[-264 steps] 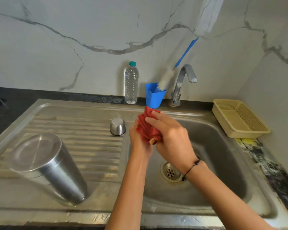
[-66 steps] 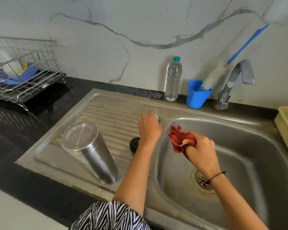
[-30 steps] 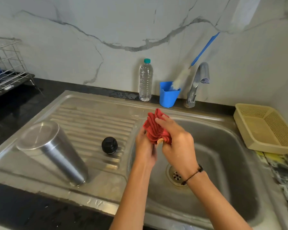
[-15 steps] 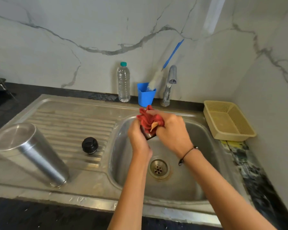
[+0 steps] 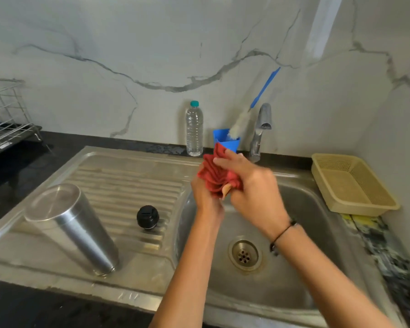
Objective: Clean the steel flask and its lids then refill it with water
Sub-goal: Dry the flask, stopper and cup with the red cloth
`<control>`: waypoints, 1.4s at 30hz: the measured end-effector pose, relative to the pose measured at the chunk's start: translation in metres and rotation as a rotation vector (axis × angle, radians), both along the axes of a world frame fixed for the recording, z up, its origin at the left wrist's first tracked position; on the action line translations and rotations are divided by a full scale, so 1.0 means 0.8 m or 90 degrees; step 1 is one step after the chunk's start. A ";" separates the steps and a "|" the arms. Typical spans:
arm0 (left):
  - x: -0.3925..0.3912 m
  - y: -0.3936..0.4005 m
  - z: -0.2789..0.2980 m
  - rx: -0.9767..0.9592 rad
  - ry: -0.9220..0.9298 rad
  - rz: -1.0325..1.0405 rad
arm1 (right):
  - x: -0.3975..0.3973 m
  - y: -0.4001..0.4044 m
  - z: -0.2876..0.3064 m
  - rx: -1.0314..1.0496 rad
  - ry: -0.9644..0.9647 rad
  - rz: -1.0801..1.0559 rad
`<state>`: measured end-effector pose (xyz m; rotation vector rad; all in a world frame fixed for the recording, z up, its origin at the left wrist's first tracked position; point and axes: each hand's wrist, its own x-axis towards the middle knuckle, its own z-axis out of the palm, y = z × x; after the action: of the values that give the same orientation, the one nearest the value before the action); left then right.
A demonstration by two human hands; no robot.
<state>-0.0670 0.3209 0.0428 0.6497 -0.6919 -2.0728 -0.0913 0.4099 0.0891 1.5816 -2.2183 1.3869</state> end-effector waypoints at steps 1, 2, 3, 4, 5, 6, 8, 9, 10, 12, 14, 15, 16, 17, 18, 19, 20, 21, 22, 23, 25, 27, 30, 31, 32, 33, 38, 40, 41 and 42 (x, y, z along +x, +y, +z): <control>0.005 -0.004 -0.005 0.011 0.008 0.005 | 0.006 -0.003 -0.007 0.033 0.008 0.002; 0.011 -0.007 -0.012 0.011 -0.016 0.020 | 0.005 -0.008 -0.016 0.058 -0.027 -0.002; 0.015 -0.009 -0.017 0.006 -0.055 0.045 | 0.002 -0.011 -0.020 0.074 -0.065 -0.011; 0.019 -0.010 -0.020 -0.001 -0.081 0.064 | -0.002 -0.013 -0.023 0.082 -0.105 -0.016; 0.022 -0.010 -0.019 -0.008 -0.090 0.064 | -0.005 -0.014 -0.022 0.086 -0.145 -0.014; 0.025 -0.011 -0.019 -0.012 -0.092 0.057 | -0.007 -0.014 -0.021 0.081 -0.191 -0.006; 0.029 -0.015 -0.018 -0.007 -0.087 0.032 | -0.006 -0.014 -0.015 0.068 -0.291 0.006; 0.031 -0.016 -0.019 -0.002 -0.089 0.021 | -0.007 -0.014 -0.016 0.066 -0.336 0.007; 0.032 -0.016 -0.021 0.010 -0.084 0.012 | -0.007 -0.016 -0.018 0.071 -0.373 0.006; 0.032 -0.016 -0.028 0.048 -0.072 0.004 | -0.009 -0.020 -0.022 0.075 -0.458 0.013; 0.034 -0.016 -0.033 0.076 -0.069 0.022 | -0.009 -0.023 -0.022 0.025 -0.555 0.025; 0.034 -0.018 -0.035 0.078 -0.072 0.035 | -0.009 -0.022 -0.020 -0.013 -0.558 0.024; 0.034 -0.020 -0.037 0.075 -0.071 0.046 | -0.008 -0.019 -0.015 -0.038 -0.511 0.009; 0.034 -0.021 -0.037 0.070 -0.067 0.050 | -0.007 -0.017 -0.010 -0.058 -0.451 0.001; 0.034 -0.022 -0.037 0.068 -0.055 0.054 | -0.004 -0.016 -0.005 -0.056 -0.371 0.003; 0.033 -0.024 -0.037 0.066 -0.036 0.045 | 0.002 -0.016 -0.002 -0.041 -0.306 0.022; 0.032 -0.023 -0.035 0.063 -0.004 0.018 | 0.011 -0.017 -0.004 -0.006 -0.230 0.033; 0.031 -0.024 -0.034 0.062 0.031 -0.016 | 0.019 -0.018 -0.010 0.027 -0.139 0.032; 0.031 -0.025 -0.031 0.069 0.072 -0.054 | 0.026 -0.019 -0.019 0.050 -0.057 0.019; 0.031 -0.027 -0.030 0.085 0.099 -0.076 | 0.029 -0.020 -0.027 0.050 -0.012 0.008; 0.031 -0.031 -0.032 0.110 0.125 -0.082 | 0.020 -0.024 -0.030 0.034 -0.046 -0.003; 0.033 -0.031 -0.033 0.118 0.117 -0.079 | 0.007 -0.028 -0.030 0.042 -0.090 -0.007; 0.034 -0.026 -0.033 0.114 0.074 -0.091 | -0.010 -0.028 -0.035 0.058 -0.275 -0.016; 0.033 -0.026 -0.032 0.103 0.020 -0.087 | -0.014 -0.029 -0.040 0.053 -0.346 -0.035; 0.031 -0.027 -0.033 0.085 -0.047 -0.077 | -0.016 -0.030 -0.047 0.045 -0.398 -0.061; 0.027 -0.028 -0.036 0.055 -0.131 -0.053 | -0.018 -0.030 -0.054 0.028 -0.428 -0.093; 0.012 -0.030 -0.043 -0.052 -0.326 0.117 | -0.008 -0.036 -0.068 -0.041 -0.358 -0.178; 0.007 -0.023 -0.035 -0.075 -0.320 0.071 | -0.004 -0.037 -0.069 -0.033 -0.325 -0.182; 0.007 -0.020 -0.034 -0.090 -0.316 0.048 | -0.004 -0.037 -0.069 -0.022 -0.315 -0.171; 0.006 -0.019 -0.033 -0.099 -0.320 0.038 | -0.006 -0.035 -0.068 -0.009 -0.302 -0.151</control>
<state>-0.0619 0.3060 0.0165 1.1010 -1.0877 -1.7875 -0.0961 0.3817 0.0350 1.0124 -2.5264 1.8405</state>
